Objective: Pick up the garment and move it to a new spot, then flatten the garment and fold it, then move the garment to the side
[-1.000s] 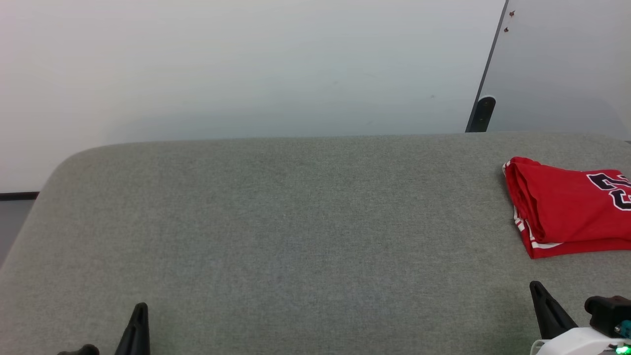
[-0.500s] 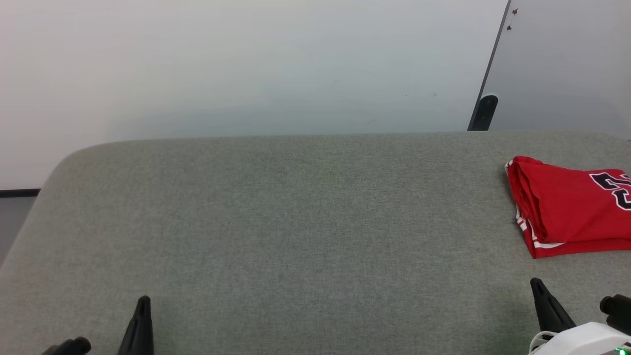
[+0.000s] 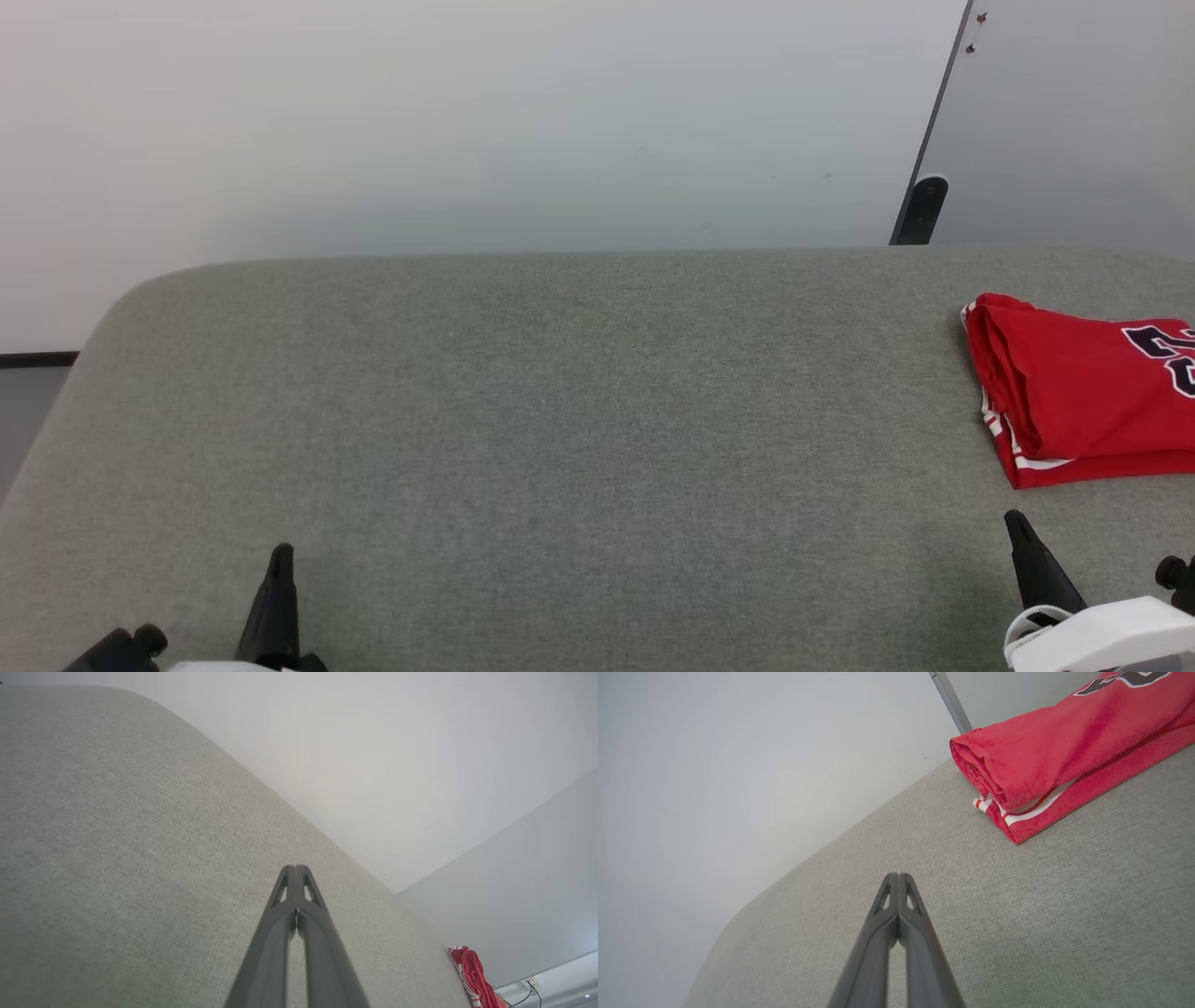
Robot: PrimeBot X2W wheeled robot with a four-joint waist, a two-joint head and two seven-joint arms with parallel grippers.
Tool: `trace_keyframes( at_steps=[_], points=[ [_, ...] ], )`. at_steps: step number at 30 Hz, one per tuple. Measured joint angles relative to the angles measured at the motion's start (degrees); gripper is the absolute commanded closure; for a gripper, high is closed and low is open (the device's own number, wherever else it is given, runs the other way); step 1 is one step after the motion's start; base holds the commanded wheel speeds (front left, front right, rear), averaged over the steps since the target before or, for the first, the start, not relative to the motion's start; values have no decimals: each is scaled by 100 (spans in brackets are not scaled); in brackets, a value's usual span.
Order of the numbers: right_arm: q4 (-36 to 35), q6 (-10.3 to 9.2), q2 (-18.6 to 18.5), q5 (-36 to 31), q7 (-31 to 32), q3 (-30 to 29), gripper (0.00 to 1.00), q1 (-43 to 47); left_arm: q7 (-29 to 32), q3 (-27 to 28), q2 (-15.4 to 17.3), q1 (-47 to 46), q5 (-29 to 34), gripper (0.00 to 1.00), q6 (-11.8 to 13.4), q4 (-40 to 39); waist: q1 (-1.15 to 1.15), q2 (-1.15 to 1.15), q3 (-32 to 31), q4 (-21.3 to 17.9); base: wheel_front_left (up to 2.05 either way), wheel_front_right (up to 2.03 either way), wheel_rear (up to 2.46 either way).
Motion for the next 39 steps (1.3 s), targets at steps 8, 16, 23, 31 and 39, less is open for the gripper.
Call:
trace_keyframes(
  at_steps=[8,16,23,31,39],
  points=[
    [-18,0,63,566,75,-63,100,-32,154,7,-54,-111,-555,100,0,35,0,0,17,14,0,0,0],
    [-31,0,127,1124,153,-116,100,-93,305,13,-103,-215,-1056,100,0,66,0,0,35,29,0,0,0],
    [-38,0,177,1555,210,-155,100,-111,419,20,-142,-311,-1465,100,0,86,0,0,50,42,0,0,0],
    [-55,0,229,1997,279,-199,100,-174,556,26,-185,-406,-1901,100,0,111,0,0,68,56,0,0,0],
    [-60,0,285,2425,337,-242,100,-220,680,32,-221,-471,-2319,100,0,140,0,0,85,71,0,0,0]
  ],
)
